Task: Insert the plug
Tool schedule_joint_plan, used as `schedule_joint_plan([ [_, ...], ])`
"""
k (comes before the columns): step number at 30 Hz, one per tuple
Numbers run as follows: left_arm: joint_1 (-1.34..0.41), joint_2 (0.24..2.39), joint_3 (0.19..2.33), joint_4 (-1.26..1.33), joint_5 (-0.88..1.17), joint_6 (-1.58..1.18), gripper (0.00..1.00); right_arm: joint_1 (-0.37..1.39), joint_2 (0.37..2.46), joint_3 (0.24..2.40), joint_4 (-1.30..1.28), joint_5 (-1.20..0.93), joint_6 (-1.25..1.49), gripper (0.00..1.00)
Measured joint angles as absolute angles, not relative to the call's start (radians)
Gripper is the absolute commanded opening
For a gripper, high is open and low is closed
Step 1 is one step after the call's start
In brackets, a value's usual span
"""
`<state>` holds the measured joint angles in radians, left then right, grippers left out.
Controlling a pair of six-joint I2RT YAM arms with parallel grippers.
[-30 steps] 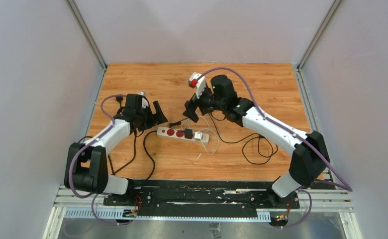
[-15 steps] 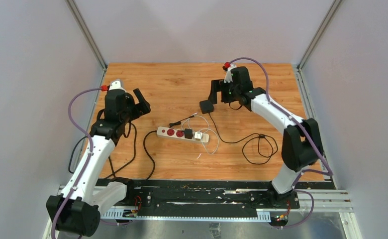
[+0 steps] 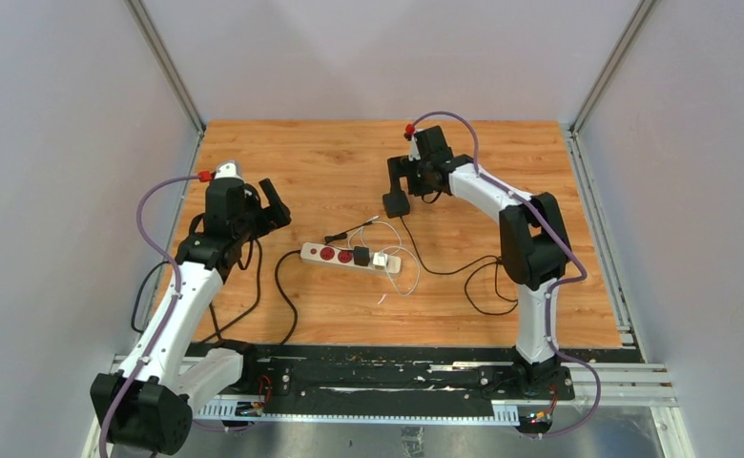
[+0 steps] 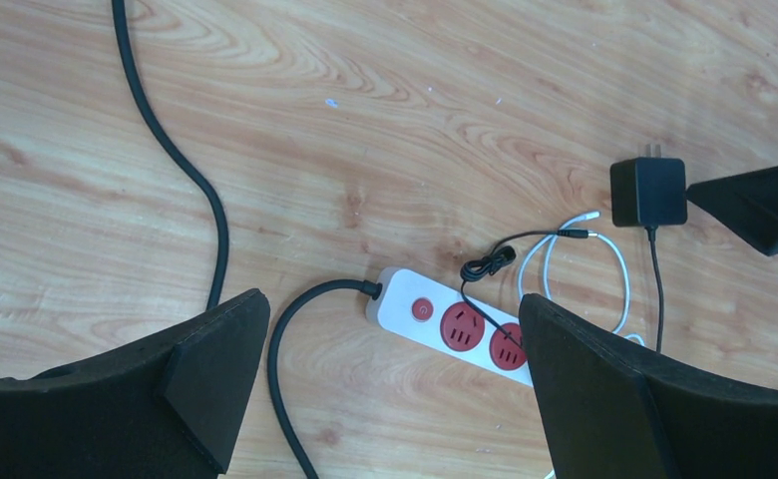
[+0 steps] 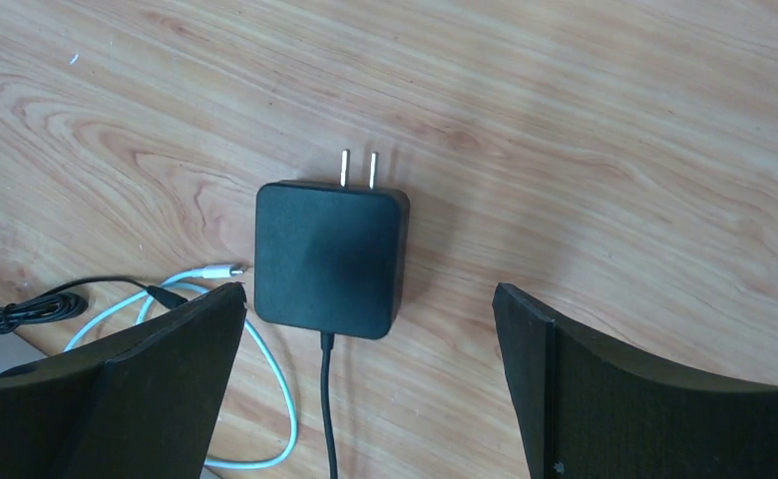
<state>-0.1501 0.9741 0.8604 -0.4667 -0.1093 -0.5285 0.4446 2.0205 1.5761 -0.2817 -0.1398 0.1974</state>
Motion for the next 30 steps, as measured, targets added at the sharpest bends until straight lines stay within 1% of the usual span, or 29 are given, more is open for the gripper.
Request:
schedule_joint_plan([
  [17, -0.150, 1.007, 0.851, -0.466, -0.097, -0.526, 1.00, 0.531, 2.159, 1.662, -0.315, -0.078, 0.122, 0.99],
  [19, -0.150, 1.009, 0.848, -0.466, -0.097, -0.526, 1.00, 0.538, 2.172, 1.662, -0.318, -0.075, 0.118, 0.92],
  [20, -0.150, 1.010, 0.846, -0.465, -0.097, -0.527, 1.00, 0.541, 2.177, 1.662, -0.320, -0.071, 0.114, 0.87],
  [22, -0.150, 1.010, 0.841, -0.465, -0.097, -0.527, 1.00, 0.547, 2.179, 1.662, -0.320, -0.055, 0.107, 0.73],
  [24, -0.150, 1.010, 0.839, -0.466, -0.097, -0.527, 1.00, 0.551, 2.180, 1.662, -0.322, -0.039, 0.098, 0.52],
  [25, -0.150, 1.010, 0.839, -0.465, -0.096, -0.527, 1.00, 0.552, 2.180, 1.662, -0.323, -0.029, 0.095, 0.45],
  [26, -0.150, 1.010, 0.839, -0.465, -0.093, -0.527, 1.00, 0.554, 2.180, 1.662, -0.322, -0.017, 0.090, 0.41],
  [29, -0.150, 1.011, 0.839, -0.458, -0.075, -0.527, 1.00, 0.557, 2.177, 1.662, -0.320, 0.006, 0.060, 0.35],
  [30, -0.150, 1.012, 0.839, -0.450, -0.063, -0.526, 1.00, 0.558, 2.174, 1.661, -0.321, 0.014, 0.044, 0.30],
])
